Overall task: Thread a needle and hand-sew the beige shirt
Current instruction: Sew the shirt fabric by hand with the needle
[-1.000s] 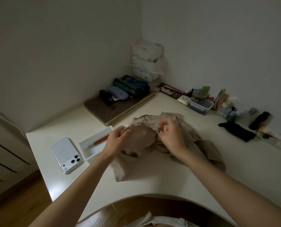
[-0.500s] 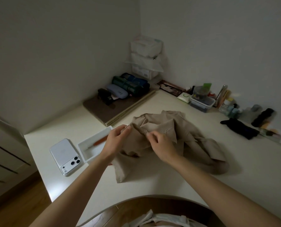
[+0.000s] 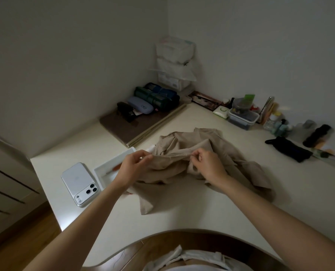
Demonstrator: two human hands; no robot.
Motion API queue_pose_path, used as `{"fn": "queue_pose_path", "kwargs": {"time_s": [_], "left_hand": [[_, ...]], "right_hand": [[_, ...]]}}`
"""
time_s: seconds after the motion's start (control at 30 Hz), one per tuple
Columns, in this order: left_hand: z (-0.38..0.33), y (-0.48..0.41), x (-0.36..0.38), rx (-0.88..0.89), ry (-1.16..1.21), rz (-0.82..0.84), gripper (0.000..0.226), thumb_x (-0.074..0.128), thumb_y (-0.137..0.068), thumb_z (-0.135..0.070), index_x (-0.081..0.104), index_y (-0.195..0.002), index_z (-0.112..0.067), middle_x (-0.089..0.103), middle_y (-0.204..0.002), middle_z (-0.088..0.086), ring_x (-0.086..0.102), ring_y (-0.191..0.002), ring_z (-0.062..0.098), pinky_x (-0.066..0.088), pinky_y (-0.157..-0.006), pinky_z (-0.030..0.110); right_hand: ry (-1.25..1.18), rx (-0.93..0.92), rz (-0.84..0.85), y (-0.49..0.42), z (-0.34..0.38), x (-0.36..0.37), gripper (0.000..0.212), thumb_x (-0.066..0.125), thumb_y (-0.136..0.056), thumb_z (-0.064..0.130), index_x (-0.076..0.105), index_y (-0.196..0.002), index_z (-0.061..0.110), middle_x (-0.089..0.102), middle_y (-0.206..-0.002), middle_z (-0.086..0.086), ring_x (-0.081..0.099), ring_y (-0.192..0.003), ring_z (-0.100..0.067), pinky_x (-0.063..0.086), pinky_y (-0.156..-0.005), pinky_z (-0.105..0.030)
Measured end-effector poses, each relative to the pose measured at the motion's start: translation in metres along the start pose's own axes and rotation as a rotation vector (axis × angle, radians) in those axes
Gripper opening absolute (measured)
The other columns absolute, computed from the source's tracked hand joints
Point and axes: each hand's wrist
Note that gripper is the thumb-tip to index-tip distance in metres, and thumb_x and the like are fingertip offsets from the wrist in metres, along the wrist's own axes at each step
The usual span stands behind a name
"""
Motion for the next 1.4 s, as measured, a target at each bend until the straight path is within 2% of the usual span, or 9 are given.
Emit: {"fn": "queue_pose_path", "kwargs": {"time_s": [0.1, 0.37, 0.5, 0.63, 0.77, 0.87, 0.93, 1.07, 1.4], "left_hand": [[0.013, -0.001, -0.001, -0.007, -0.19, 0.083, 0.016, 0.059, -0.093, -0.028, 0.067, -0.082, -0.02, 0.066, -0.078, 0.011, 0.056, -0.071, 0.012, 0.045, -0.067, 0.028], [0.025, -0.008, -0.002, -0.168, -0.829, 0.208, 0.022, 0.052, -0.096, -0.024, 0.065, -0.112, -0.02, 0.063, -0.108, 0.0, 0.056, -0.097, 0.016, 0.034, -0.073, 0.015], [0.005, -0.005, 0.01, 0.014, -0.573, 0.246, 0.047, 0.066, -0.084, -0.014, 0.051, -0.129, -0.017, 0.052, -0.128, 0.0, 0.048, -0.118, 0.015, 0.036, -0.093, 0.02], [-0.024, 0.0, 0.04, 0.027, -0.21, 0.364, 0.062, 0.065, -0.089, -0.02, 0.035, -0.143, -0.026, 0.033, -0.147, -0.01, 0.031, -0.133, 0.005, 0.027, -0.103, 0.021], [-0.049, 0.003, 0.074, 0.048, 0.0, 0.579, 0.077, 0.065, -0.088, -0.031, 0.02, -0.151, -0.027, 0.028, -0.153, -0.013, 0.025, -0.138, -0.001, 0.023, -0.114, 0.026], [-0.061, 0.009, 0.082, -0.016, 0.193, 0.714, 0.036, 0.053, -0.096, -0.02, 0.046, -0.132, -0.022, 0.065, -0.097, -0.01, 0.062, -0.087, -0.002, 0.045, -0.087, 0.017], [-0.061, 0.011, 0.078, 0.013, 0.316, 0.764, 0.019, 0.047, -0.099, -0.021, 0.059, -0.113, -0.017, 0.045, -0.058, -0.013, 0.042, -0.05, 0.004, 0.042, -0.059, 0.017], [-0.056, 0.003, 0.048, 0.008, 0.417, 0.547, 0.023, 0.046, -0.09, -0.03, 0.065, -0.092, -0.016, 0.026, -0.053, -0.008, 0.021, -0.044, 0.004, 0.019, -0.04, 0.014], [-0.061, 0.003, -0.011, 0.127, 0.539, 0.15, 0.024, 0.046, -0.095, -0.026, 0.062, -0.082, -0.014, 0.026, -0.052, -0.009, 0.019, -0.044, 0.004, 0.018, -0.041, 0.015]], "right_hand": [[-0.001, -0.02, 0.012, 0.0, -0.001, -0.012, 0.016, 0.058, -0.093, 0.02, 0.063, -0.086, 0.006, 0.043, -0.053, 0.008, 0.04, -0.046, -0.004, 0.033, -0.046, -0.014], [-0.106, -0.027, 0.103, -0.002, 0.007, -0.029, 0.017, 0.06, -0.092, 0.02, 0.067, -0.092, 0.005, 0.035, -0.055, 0.008, 0.034, -0.052, -0.003, 0.032, -0.05, -0.012], [-0.216, -0.001, 0.068, -0.004, 0.017, -0.034, 0.016, 0.061, -0.091, 0.022, 0.068, -0.091, 0.008, 0.035, -0.052, 0.009, 0.036, -0.05, -0.002, 0.035, -0.057, -0.018], [-0.432, -0.017, 0.083, 0.0, 0.035, -0.042, 0.015, 0.056, -0.094, 0.024, 0.067, -0.084, 0.02, 0.065, -0.068, 0.0, 0.056, -0.064, -0.001, 0.043, -0.065, -0.013], [-0.621, 0.067, 0.121, 0.001, 0.047, -0.049, 0.025, 0.044, -0.1, 0.025, 0.061, -0.084, 0.017, 0.047, -0.042, 0.012, 0.044, -0.04, 0.002, 0.034, -0.041, -0.011], [-0.695, 0.135, 0.058, -0.005, 0.041, -0.052, 0.028, 0.041, -0.101, 0.025, 0.06, -0.082, 0.016, 0.032, -0.049, 0.01, 0.029, -0.039, -0.001, 0.025, -0.039, -0.014], [-0.662, 0.193, 0.003, -0.009, 0.03, -0.054, 0.03, 0.041, -0.101, 0.024, 0.06, -0.079, 0.017, 0.036, -0.051, 0.011, 0.033, -0.038, -0.001, 0.026, -0.038, -0.014], [-0.486, 0.309, -0.063, -0.009, -0.001, -0.051, 0.032, 0.041, -0.101, 0.026, 0.063, -0.078, 0.017, 0.046, -0.064, 0.005, 0.041, -0.057, -0.008, 0.031, -0.051, -0.021], [-0.24, 0.378, -0.04, 0.009, -0.041, -0.02, 0.032, 0.043, -0.1, 0.026, 0.066, -0.08, 0.016, 0.063, -0.091, -0.004, 0.055, -0.09, -0.02, 0.04, -0.078, -0.031]]}}
Point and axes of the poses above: each hand's wrist, its own y-axis away from the middle knuckle, its own x-axis out of the palm, z = x × y
